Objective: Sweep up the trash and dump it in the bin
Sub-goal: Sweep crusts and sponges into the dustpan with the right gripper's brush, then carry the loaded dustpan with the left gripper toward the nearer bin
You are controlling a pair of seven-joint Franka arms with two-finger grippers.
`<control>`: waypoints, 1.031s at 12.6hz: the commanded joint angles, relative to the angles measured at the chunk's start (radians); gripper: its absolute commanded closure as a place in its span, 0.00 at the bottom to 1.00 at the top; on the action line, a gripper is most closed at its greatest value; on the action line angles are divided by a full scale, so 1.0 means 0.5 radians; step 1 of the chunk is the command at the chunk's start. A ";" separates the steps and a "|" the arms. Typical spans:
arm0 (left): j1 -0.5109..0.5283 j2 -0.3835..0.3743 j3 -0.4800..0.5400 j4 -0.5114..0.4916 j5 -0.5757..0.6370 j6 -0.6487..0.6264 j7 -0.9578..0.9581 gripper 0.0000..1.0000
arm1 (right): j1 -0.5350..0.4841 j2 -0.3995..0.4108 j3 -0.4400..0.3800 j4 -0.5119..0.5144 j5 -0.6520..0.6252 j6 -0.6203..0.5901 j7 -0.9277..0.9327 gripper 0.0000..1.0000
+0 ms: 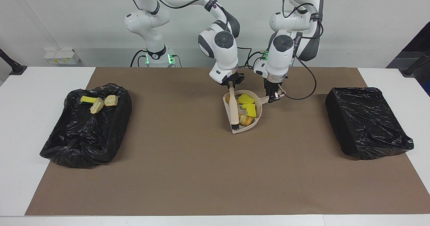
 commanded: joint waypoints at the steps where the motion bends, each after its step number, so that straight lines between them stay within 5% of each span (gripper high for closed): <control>1: 0.041 -0.016 -0.001 -0.003 -0.041 -0.010 -0.198 1.00 | -0.151 -0.026 0.004 0.025 -0.002 -0.231 -0.025 1.00; 6: 0.090 -0.019 0.008 0.000 -0.164 -0.013 -0.300 1.00 | -0.286 -0.204 0.010 -0.036 -0.174 -0.453 -0.050 1.00; 13: 0.103 -0.132 0.376 0.129 -0.376 0.033 -0.410 1.00 | 0.060 -0.386 0.020 -0.266 -0.138 -0.343 0.070 1.00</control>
